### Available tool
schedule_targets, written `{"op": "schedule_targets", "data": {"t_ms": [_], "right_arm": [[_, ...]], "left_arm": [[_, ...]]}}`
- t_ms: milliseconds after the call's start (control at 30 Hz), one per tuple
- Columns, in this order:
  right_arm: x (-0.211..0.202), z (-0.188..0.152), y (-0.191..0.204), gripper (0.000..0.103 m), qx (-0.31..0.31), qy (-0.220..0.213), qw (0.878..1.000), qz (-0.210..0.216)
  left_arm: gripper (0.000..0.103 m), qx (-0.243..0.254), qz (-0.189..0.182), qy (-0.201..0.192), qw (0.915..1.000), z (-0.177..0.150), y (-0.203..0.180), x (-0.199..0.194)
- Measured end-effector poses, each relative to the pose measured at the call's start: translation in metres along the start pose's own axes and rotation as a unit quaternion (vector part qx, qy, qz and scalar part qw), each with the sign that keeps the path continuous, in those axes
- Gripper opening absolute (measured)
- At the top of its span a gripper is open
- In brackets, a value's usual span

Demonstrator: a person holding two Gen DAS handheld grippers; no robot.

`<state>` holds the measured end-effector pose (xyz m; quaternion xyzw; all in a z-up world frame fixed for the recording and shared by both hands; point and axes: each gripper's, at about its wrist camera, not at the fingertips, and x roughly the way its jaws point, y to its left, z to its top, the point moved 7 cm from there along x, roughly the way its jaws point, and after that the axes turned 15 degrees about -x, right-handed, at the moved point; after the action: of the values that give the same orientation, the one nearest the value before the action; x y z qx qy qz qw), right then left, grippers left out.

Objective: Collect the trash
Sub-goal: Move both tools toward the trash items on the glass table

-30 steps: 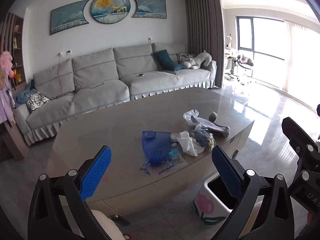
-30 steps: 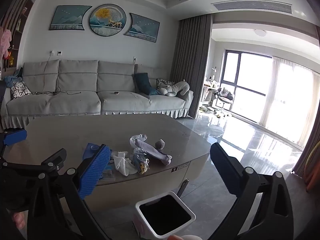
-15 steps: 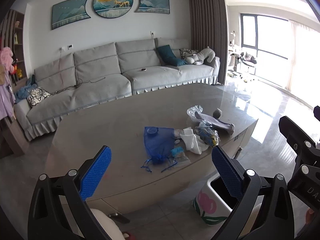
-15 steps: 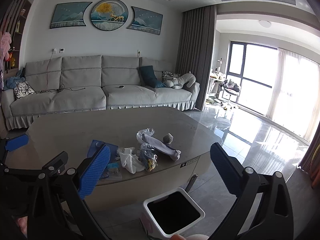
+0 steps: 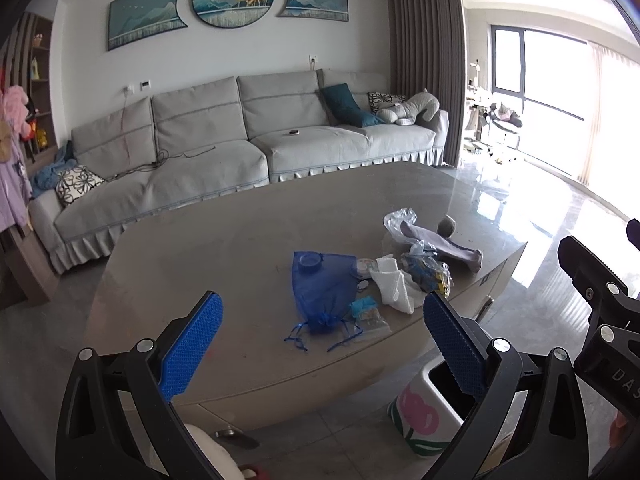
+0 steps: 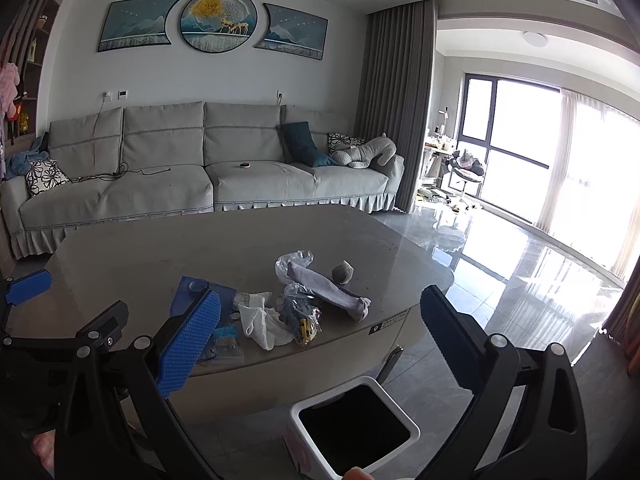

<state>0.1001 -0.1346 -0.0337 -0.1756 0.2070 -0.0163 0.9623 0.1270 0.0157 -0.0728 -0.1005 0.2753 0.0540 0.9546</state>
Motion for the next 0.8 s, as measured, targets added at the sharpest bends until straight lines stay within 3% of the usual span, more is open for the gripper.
{"op": "schedule_targets", "data": {"t_ms": [433, 633, 800], "right_arm": [[0.044, -0.001, 0.012, 0.100, -0.007, -0.002, 1.000, 0.012], [0.065, 0.000, 0.007, 0.100, 0.006, -0.013, 1.000, -0.004], [0.078, 0.000, -0.001, 0.100, 0.048, -0.047, 0.998, -0.003]], "left_arm": [[0.099, -0.001, -0.011, 0.019, 0.9998, -0.009, -0.003, 0.052], [0.099, -0.002, -0.021, 0.025, 0.9995, -0.008, 0.000, 0.077], [0.098, -0.002, -0.015, 0.030, 0.9994, -0.012, 0.005, 0.103]]}}
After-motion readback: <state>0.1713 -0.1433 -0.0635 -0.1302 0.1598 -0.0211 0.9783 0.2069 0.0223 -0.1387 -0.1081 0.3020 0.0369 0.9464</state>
